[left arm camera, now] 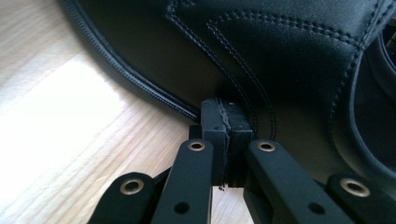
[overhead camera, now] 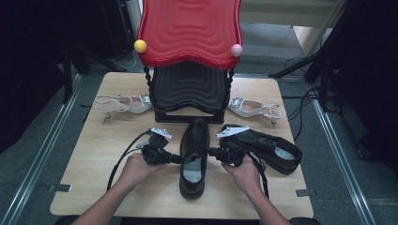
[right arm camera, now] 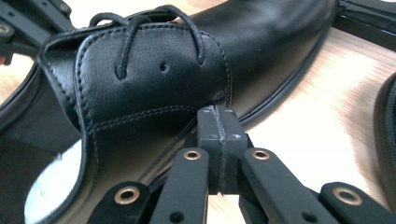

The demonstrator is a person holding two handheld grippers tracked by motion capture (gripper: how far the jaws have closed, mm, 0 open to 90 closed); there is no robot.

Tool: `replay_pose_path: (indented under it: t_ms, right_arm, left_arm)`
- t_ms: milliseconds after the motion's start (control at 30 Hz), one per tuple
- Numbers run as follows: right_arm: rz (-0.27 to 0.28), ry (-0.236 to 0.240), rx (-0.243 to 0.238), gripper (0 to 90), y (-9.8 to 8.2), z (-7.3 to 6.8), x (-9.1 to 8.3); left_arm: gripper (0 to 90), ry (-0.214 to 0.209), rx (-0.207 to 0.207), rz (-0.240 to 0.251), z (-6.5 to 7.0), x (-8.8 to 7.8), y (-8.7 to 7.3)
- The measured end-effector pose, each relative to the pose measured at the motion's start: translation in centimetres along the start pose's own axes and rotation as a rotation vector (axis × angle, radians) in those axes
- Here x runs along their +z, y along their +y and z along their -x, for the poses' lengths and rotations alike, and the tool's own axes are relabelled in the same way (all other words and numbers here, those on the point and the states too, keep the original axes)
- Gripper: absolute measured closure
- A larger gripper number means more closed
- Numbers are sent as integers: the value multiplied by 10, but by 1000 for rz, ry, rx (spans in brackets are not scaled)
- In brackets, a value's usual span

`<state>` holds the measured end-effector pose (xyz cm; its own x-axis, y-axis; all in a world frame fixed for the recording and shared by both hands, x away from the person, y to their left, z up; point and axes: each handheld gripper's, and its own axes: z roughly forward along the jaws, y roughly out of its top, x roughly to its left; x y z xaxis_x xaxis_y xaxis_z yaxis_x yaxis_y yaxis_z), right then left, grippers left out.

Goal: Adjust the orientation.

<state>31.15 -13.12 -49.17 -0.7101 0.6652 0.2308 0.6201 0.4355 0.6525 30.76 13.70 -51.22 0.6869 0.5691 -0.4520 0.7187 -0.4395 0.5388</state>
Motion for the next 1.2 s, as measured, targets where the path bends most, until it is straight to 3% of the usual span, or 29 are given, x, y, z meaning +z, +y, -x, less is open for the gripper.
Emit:
replay_pose_path:
  t_ms: [233,400,800,900,1033,1100,1200]
  right_arm:
    - [8,-18,4,900,1,6,-1]
    - [11,-40,11,900,2,11,-2]
    - [25,-64,-4,900,6,17,-1]
    - [35,-60,-12,900,5,19,-4]
    - [74,-63,-22,817,6,18,-13]
    - [96,-39,-3,790,7,17,-21]
    - [131,-2,12,743,6,12,-35]
  left_arm:
    - [900,11,30,6,11,8,1]
    - [900,26,30,25,16,13,2]
    - [899,7,22,54,21,20,0]
    - [828,15,33,42,20,16,-2]
    - [657,28,-3,44,15,2,-1]
    - [611,33,0,48,13,-5,0]
    - [562,8,-5,85,12,-18,0]
